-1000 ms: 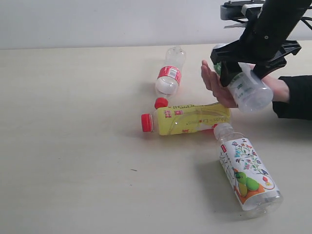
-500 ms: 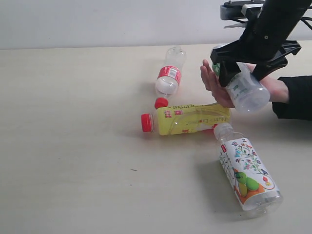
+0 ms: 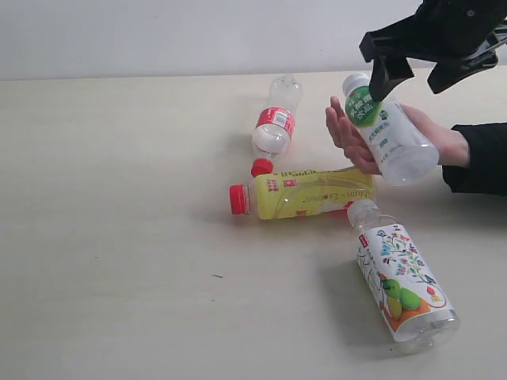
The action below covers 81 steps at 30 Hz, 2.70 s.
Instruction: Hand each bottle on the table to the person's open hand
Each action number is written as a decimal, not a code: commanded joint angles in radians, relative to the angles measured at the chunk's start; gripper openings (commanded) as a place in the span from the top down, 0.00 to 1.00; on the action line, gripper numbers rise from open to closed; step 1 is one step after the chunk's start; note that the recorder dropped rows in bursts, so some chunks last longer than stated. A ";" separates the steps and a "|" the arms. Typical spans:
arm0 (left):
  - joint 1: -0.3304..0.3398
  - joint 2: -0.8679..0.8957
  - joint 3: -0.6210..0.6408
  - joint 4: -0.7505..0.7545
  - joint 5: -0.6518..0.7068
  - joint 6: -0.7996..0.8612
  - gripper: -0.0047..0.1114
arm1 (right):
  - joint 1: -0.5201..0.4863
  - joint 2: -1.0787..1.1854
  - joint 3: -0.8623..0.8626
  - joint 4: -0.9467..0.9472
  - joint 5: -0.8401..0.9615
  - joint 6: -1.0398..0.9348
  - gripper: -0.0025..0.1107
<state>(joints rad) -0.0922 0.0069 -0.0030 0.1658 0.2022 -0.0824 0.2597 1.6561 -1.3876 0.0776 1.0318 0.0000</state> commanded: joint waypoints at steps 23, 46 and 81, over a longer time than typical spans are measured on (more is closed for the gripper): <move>0.003 -0.007 0.003 0.003 -0.009 0.003 0.96 | -0.005 -1.108 0.814 0.094 -0.563 -0.141 0.98; 0.003 -0.007 0.003 0.003 -0.009 0.003 0.96 | -0.005 -1.537 0.972 0.100 -0.713 -0.199 0.98; 0.003 -0.007 0.003 0.003 -0.009 0.003 0.96 | -0.005 -1.537 0.972 0.102 -0.713 -0.197 0.98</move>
<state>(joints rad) -0.0922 0.0069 -0.0030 0.1658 0.2022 -0.0824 0.2597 0.1219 -0.4240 0.1764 0.3259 -0.1924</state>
